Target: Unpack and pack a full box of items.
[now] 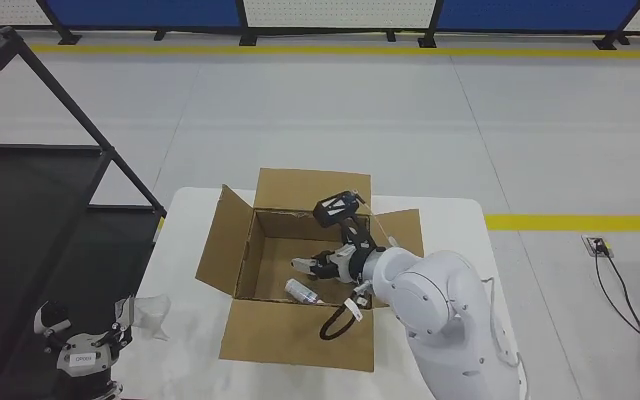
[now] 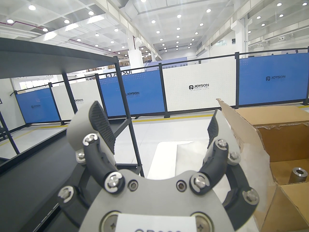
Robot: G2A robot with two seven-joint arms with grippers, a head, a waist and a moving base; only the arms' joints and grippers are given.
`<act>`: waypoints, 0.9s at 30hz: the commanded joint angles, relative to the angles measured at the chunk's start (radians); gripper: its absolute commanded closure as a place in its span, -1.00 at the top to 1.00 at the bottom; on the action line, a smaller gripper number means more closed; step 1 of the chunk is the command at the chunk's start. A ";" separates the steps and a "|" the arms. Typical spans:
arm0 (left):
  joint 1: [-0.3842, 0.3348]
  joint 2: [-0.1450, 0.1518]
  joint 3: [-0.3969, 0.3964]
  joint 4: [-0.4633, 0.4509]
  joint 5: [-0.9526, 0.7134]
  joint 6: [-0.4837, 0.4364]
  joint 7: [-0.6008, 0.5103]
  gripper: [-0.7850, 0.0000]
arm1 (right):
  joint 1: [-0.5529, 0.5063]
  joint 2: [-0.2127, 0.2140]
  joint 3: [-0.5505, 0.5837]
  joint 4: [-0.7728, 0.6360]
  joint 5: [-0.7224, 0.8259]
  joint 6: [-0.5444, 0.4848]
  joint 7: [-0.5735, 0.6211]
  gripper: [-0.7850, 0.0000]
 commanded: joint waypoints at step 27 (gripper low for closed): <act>-0.061 -0.007 0.017 -0.020 0.014 0.012 -0.090 1.00 | 0.024 0.100 0.504 0.334 0.401 -0.021 0.073 1.00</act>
